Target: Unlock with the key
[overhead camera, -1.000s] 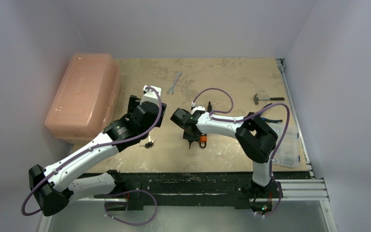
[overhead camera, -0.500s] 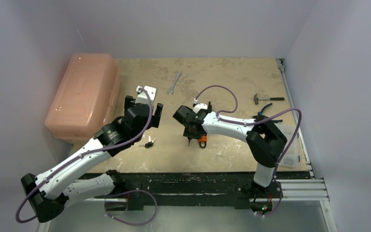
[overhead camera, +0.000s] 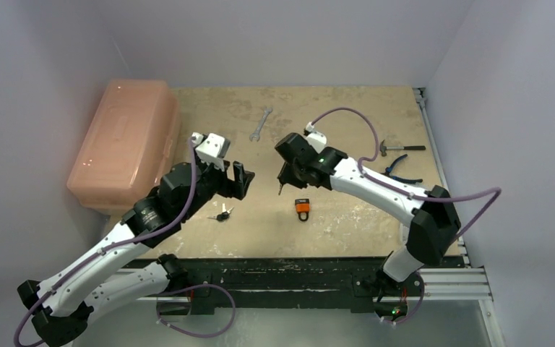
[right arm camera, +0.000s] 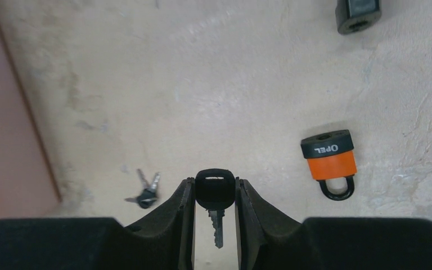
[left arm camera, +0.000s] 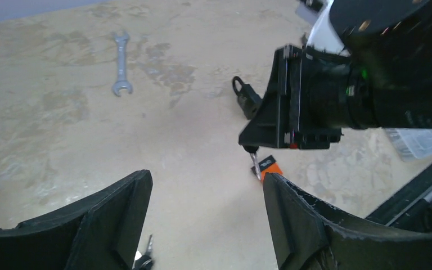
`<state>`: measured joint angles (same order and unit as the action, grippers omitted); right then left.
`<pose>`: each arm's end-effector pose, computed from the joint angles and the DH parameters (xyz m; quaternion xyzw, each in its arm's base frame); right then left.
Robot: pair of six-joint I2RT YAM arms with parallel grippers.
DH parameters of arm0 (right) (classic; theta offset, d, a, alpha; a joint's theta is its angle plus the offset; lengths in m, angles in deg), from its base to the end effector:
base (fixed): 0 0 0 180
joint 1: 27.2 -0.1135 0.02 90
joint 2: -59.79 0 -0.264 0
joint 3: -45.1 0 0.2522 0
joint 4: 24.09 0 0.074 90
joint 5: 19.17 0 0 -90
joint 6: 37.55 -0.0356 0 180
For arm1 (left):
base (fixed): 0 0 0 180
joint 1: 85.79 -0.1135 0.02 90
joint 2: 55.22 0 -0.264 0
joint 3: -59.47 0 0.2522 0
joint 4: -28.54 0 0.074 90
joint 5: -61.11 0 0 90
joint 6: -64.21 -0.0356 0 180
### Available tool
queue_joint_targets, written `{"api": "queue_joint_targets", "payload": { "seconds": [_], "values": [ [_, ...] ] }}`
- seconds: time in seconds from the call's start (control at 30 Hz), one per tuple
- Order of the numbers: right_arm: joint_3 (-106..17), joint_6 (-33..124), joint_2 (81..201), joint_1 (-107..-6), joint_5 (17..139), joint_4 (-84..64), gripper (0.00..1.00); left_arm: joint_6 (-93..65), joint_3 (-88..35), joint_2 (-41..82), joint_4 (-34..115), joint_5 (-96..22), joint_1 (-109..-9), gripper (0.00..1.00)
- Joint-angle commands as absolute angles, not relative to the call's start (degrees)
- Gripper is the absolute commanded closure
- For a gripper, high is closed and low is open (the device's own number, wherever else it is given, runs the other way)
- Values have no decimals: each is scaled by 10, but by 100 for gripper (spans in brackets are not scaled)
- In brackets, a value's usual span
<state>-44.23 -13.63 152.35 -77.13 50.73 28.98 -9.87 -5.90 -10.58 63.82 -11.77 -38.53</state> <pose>0.2303 0.2548 0.2736 0.1825 0.9259 0.1536 0.2929 0.1248 -0.1196 0.3611 0.1236 0.7777 -0.2167 0.5771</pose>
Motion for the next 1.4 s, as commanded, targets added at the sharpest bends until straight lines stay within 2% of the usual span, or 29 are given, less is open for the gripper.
{"api": "queue_joint_targets", "payload": {
  "seconds": [0.0,0.5,1.37],
  "values": [
    [-472,-157,1467,-754,519,277,87,-46,-50,-89,571,-195,-389,24],
    [-459,-175,1374,-709,561,254,87,90,25,-29,362,-320,-388,32],
    [-443,-164,1325,-704,592,234,87,145,36,63,242,-324,-388,57]
  ]
}}
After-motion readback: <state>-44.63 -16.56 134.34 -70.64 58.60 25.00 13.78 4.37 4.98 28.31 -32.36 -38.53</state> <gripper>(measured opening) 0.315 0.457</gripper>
